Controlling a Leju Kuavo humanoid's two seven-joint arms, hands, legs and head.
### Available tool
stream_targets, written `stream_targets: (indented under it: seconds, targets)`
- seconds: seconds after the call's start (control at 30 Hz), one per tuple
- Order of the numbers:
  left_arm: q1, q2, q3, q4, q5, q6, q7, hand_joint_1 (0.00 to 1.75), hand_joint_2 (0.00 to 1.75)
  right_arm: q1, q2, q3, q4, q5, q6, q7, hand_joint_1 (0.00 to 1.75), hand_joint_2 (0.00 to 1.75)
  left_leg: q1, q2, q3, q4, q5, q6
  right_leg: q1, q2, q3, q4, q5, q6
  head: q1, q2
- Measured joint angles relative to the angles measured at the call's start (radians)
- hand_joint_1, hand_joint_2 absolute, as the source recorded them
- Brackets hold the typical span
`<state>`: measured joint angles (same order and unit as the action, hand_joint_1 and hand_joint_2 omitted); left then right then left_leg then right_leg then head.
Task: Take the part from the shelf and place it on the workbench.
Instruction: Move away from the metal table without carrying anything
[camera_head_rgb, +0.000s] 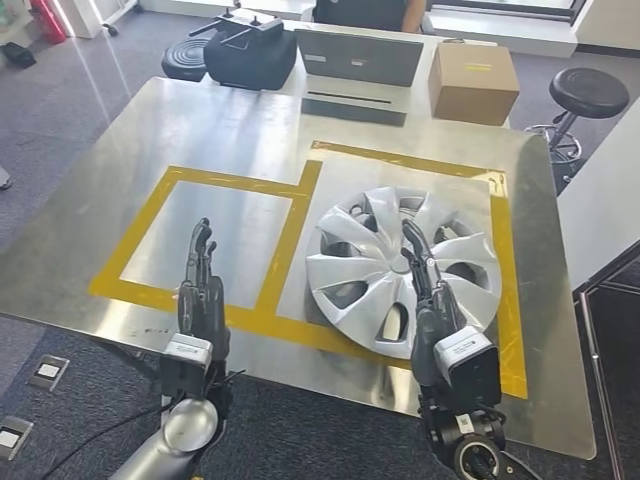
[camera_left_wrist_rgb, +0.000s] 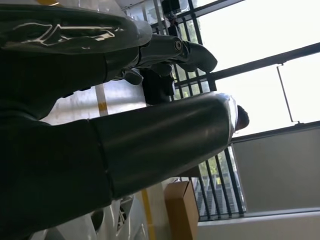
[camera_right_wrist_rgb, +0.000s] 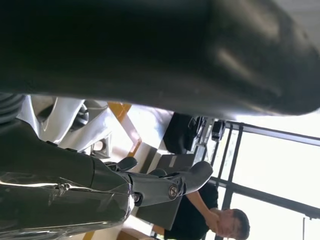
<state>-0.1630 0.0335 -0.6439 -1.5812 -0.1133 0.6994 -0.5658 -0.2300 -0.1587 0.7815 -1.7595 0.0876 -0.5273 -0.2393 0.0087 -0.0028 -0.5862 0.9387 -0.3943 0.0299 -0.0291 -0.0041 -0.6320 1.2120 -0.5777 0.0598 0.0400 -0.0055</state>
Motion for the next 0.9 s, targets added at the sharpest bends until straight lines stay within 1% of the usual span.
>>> stream_targets:
  seconds: [0.03,0.07,0.1,0.13,0.17,0.2,0.23,0.27,0.3,0.33,0.4,0.43,0.47,0.5,0.53,0.57,0.6,0.63,0.67,0.73,0.77,0.8,0.83,0.87,0.9]
  targets:
    - [0.0,0.0,0.0,0.0,0.0,0.0,0.0,0.0,0.0,0.001,-0.003,0.0,-0.002,0.0,0.0,0.0,0.0,0.0,0.001,-0.003,0.003,0.001,-0.002,-0.003,0.0,0.0,0.027,-0.063,0.042,-0.002,0.003,0.0]
    - [0.0,0.0,0.0,-0.001,0.0,0.0,0.001,0.0,0.0,0.002,-0.005,-0.001,-0.005,0.0,0.0,0.0,0.0,0.0,0.001,-0.006,0.006,0.002,-0.003,-0.006,-0.001,0.002,0.061,-0.139,0.078,-0.005,0.008,0.0]
    - [-0.001,0.0,0.0,-0.002,0.0,0.0,0.001,0.0,0.0,0.002,-0.007,-0.001,-0.008,0.0,0.001,0.0,0.0,0.0,0.0,-0.007,0.006,0.005,-0.005,-0.011,0.001,0.005,0.091,-0.206,0.104,-0.008,0.011,0.0]
    - [-0.001,0.0,0.0,-0.003,0.0,0.0,0.002,0.0,0.0,0.002,-0.008,-0.001,-0.01,0.0,0.001,0.0,0.0,0.0,-0.001,-0.009,0.005,0.007,-0.004,-0.017,0.003,0.008,0.11,-0.246,0.117,-0.012,0.013,0.0]
    - [-0.002,0.0,0.0,-0.004,0.0,0.0,0.003,0.0,0.0,0.003,-0.009,-0.001,-0.012,0.0,0.001,0.0,0.0,0.0,-0.002,-0.01,0.002,0.008,-0.002,-0.024,0.006,0.01,0.118,-0.262,0.118,-0.016,0.011,0.0]
    - [-0.002,0.0,0.0,-0.006,-0.001,0.0,0.003,0.0,0.0,0.004,-0.01,-0.001,-0.014,-0.001,0.001,0.0,0.0,0.0,-0.003,-0.01,0.0,0.009,0.001,-0.03,0.009,0.011,0.118,-0.264,0.119,-0.02,0.008,0.0]
    - [-0.002,0.0,0.0,-0.007,-0.001,0.0,0.004,0.0,0.0,0.005,-0.01,-0.001,-0.016,-0.001,0.001,0.0,0.0,0.0,-0.001,-0.01,-0.002,0.008,0.002,-0.037,0.008,0.011,0.117,-0.264,0.123,-0.028,0.005,0.0]
    - [-0.002,0.0,0.0,-0.008,-0.001,0.0,0.004,0.0,0.0,0.005,-0.011,-0.001,-0.018,-0.001,0.001,0.0,0.0,0.0,0.0,-0.009,-0.005,0.015,-0.004,-0.042,0.007,0.01,0.117,-0.267,0.127,-0.035,0.002,0.0]
    - [-0.003,0.001,0.0,-0.008,-0.001,0.0,0.006,0.0,0.0,0.006,-0.011,-0.001,-0.02,-0.001,0.002,0.0,0.0,0.0,0.001,-0.008,-0.015,0.039,-0.023,-0.047,0.006,0.008,0.116,-0.269,0.131,-0.042,-0.003,0.0]
    - [-0.003,0.001,-0.001,-0.009,-0.001,0.0,0.008,0.0,0.0,0.006,-0.012,-0.001,-0.023,-0.001,0.004,0.0,0.0,0.0,0.002,-0.007,-0.036,0.086,-0.054,-0.051,0.004,0.006,0.113,-0.272,0.136,-0.049,-0.01,0.0]
    - [-0.003,0.001,-0.001,-0.009,-0.002,0.0,0.01,0.0,0.0,0.009,-0.012,-0.001,-0.026,0.0,0.007,-0.001,0.0,0.0,0.003,-0.005,-0.1,0.23,-0.129,-0.057,0.007,0.002,0.104,-0.272,0.141,-0.058,-0.028,0.0]
    - [-0.003,0.002,-0.001,-0.009,-0.001,0.0,0.011,0.0,0.0,0.012,-0.012,-0.002,-0.026,0.0,0.009,-0.001,0.0,0.0,0.004,-0.005,-0.127,0.291,-0.153,-0.059,0.009,0.0,0.1,-0.272,0.144,-0.06,-0.035,0.0]
    - [-0.003,0.002,-0.001,-0.009,0.001,0.0,0.011,0.0,0.0,0.014,-0.012,-0.002,-0.026,0.0,0.01,-0.001,0.0,0.0,0.004,-0.005,-0.138,0.32,-0.159,-0.059,0.01,-0.001,0.096,-0.271,0.146,-0.061,-0.04,0.0]
    - [-0.003,0.002,-0.001,-0.008,0.003,0.0,0.01,0.0,0.0,0.017,-0.012,-0.003,-0.026,0.001,0.011,-0.002,0.0,0.0,0.003,-0.005,-0.125,0.306,-0.145,-0.057,0.012,-0.002,0.093,-0.271,0.148,-0.061,-0.045,0.0]
    - [-0.003,0.002,-0.001,-0.008,0.004,0.0,0.009,0.0,0.0,0.019,-0.012,-0.005,-0.026,0.001,0.012,-0.002,0.0,0.0,0.003,-0.005,-0.091,0.251,-0.116,-0.054,0.013,-0.002,0.092,-0.271,0.15,-0.06,-0.049,0.0]
    - [-0.005,0.001,-0.001,-0.009,0.006,0.0,0.008,0.0,0.0,0.021,-0.012,-0.007,-0.026,0.002,0.012,-0.003,0.0,0.0,0.003,-0.004,-0.044,0.172,-0.084,-0.048,0.014,-0.002,0.092,-0.271,0.151,-0.059,-0.054,0.0]
    - [-0.007,0.001,-0.001,-0.009,0.007,0.0,0.008,0.0,0.0,0.022,-0.012,-0.009,-0.028,0.002,0.013,-0.003,0.0,0.0,0.001,-0.002,-0.001,0.095,-0.06,-0.043,0.018,-0.002,0.091,-0.27,0.152,-0.056,-0.058,0.0]
    - [-0.01,0.001,-0.001,-0.009,0.007,0.0,0.007,0.0,0.0,0.023,-0.012,-0.011,-0.029,0.002,0.013,-0.004,0.0,0.0,-0.001,-0.001,0.028,0.04,-0.046,-0.038,0.02,-0.002,0.089,-0.269,0.154,-0.053,-0.06,0.0]
    - [-0.013,0.0,-0.001,-0.009,0.008,0.0,0.006,0.0,0.0,0.024,-0.012,-0.013,-0.031,0.003,0.013,-0.004,0.0,0.0,-0.003,0.0,0.042,0.012,-0.041,-0.034,0.021,-0.002,0.087,-0.268,0.155,-0.049,-0.06,0.0]
    - [-0.014,0.0,-0.002,-0.009,0.009,0.0,0.005,0.0,0.0,0.026,-0.013,-0.016,-0.032,0.003,0.013,-0.005,0.0,0.0,-0.005,0.0,0.041,0.004,-0.037,-0.026,0.021,-0.002,0.086,-0.269,0.158,-0.039,-0.055,0.0]
    - [-0.014,-0.001,-0.002,-0.009,0.009,0.0,0.005,0.0,0.0,0.027,-0.013,-0.017,-0.033,0.003,0.012,-0.005,0.0,0.0,-0.003,0.001,0.04,0.001,-0.034,-0.021,0.02,-0.002,0.082,-0.264,0.153,-0.034,-0.054,0.0]
    - [-0.014,-0.001,-0.002,-0.009,0.009,0.0,0.004,0.0,0.0,0.027,-0.014,-0.018,-0.035,0.003,0.012,-0.005,0.0,0.0,-0.001,0.002,0.04,-0.002,-0.03,-0.015,0.019,-0.001,0.074,-0.247,0.137,-0.029,-0.051,0.0]
    - [-0.015,-0.002,-0.003,-0.009,0.009,0.0,0.004,0.0,0.0,0.028,-0.015,-0.019,-0.036,0.003,0.012,-0.006,0.0,0.0,0.001,0.003,0.039,-0.005,-0.026,-0.009,0.017,0.0,0.058,-0.209,0.109,-0.024,-0.045,0.0]
    - [-0.015,-0.003,-0.004,-0.009,0.009,0.0,0.004,0.0,0.0,0.029,-0.016,-0.019,-0.037,0.003,0.011,-0.006,0.0,0.0,0.001,0.004,0.036,-0.005,-0.023,-0.005,0.016,0.001,0.034,-0.149,0.07,-0.02,-0.039,0.0]
    - [-0.015,-0.003,-0.005,-0.009,0.009,0.0,0.004,0.0,0.0,0.031,-0.017,-0.019,-0.037,0.004,0.011,-0.006,0.0,0.0,0.0,0.005,0.033,-0.005,-0.021,-0.002,0.016,0.001,0.006,-0.074,0.029,-0.016,-0.031,0.0]
